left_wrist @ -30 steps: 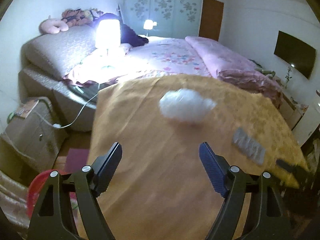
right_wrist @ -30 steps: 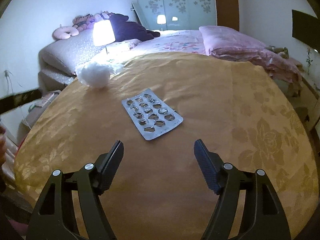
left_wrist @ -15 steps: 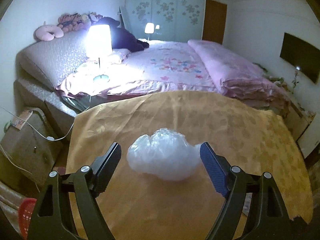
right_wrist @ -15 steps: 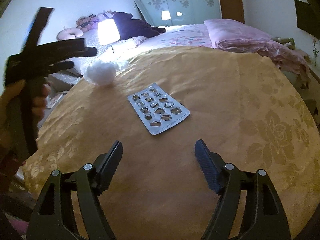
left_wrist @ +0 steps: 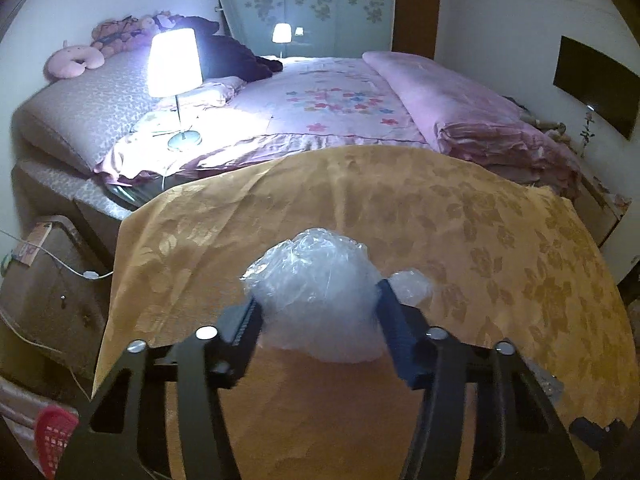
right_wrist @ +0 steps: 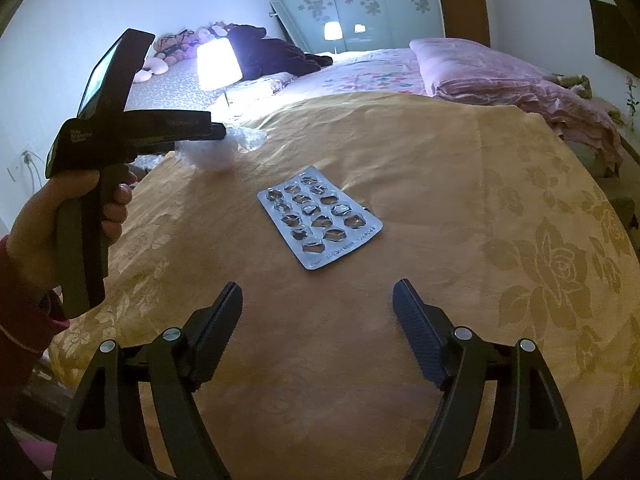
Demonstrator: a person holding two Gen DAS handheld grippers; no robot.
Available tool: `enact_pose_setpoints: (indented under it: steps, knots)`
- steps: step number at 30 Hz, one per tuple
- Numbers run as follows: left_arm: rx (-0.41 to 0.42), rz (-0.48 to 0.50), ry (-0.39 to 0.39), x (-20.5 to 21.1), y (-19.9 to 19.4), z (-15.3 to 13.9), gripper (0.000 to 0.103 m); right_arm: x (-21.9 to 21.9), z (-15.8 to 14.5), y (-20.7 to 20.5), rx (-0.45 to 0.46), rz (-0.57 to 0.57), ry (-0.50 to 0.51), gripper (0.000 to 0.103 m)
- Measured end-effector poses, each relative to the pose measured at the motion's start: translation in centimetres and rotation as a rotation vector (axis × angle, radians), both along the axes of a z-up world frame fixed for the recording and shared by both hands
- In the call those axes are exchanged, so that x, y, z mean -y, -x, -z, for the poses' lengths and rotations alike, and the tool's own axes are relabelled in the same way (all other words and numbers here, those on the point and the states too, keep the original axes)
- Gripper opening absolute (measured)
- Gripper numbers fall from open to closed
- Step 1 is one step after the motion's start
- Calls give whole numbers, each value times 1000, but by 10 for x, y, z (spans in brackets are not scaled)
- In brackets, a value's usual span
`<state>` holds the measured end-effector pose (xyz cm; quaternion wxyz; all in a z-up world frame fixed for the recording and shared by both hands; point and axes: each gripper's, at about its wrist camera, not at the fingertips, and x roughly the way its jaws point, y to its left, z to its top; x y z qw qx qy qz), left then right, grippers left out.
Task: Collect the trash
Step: 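Grasp the clear plastic wrap with the left tool, then grasp the silver blister pack with the right tool while the left tool holds the wrap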
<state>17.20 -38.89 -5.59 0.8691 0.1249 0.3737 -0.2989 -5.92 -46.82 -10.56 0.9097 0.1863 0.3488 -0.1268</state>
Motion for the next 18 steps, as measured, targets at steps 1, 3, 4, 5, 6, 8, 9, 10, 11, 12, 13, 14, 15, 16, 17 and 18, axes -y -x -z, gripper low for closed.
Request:
enact_pose_setpoints:
  steps: [1,3,4,5,6,8,9,10,11,12,13,14,15,16,17,18]
  knots:
    - [1,4,-1,-1,1,-1,47,0,0,0,-1,0,2,75]
    - [5,13,-2,-2,4,-1,44,0,0,-1,-4,0,6,75]
    - [6,18,-2,-4,6,-2,43,0,0,-1,-4,0,7,75]
    - [4,24,0,-6,9,-3,43,0,0,-1,-5,0,8,75]
    - [0,29,4,-9,13,-3,43,-1,0,-1,-6,1,10,75]
    - [-1,39,1,-14,20,-4,43,-1,0,-1,-7,1,13,75]
    - [3,43,-5,-17,24,-4,43,-1,0,-2,-9,1,16,75]
    - [13,53,-14,-21,32,-4,43,-1,0,-3,-10,1,19,75]
    - [19,61,-18,-23,36,-4,43,-1,0,-3,-12,1,20,75]
    - [24,71,-21,-27,43,-4,43,-2,0,-3,-13,1,23,75]
    - [25,80,-21,-31,48,-4,43,-2,0,-4,-15,1,26,75]
    - [23,85,-22,-34,52,-5,43,-2,0,-4,-17,0,28,75]
    - [19,89,-24,-38,56,-5,43,-2,0,-4,-18,0,30,75]
    - [14,94,-25,-44,62,-4,43,-2,0,-4,-18,-1,30,75]
    - [10,96,-22,-48,64,-5,43,-2,0,-4,-19,-2,29,75]
    - [5,99,-17,-53,68,-5,43,-2,0,-4,-20,-3,29,75]
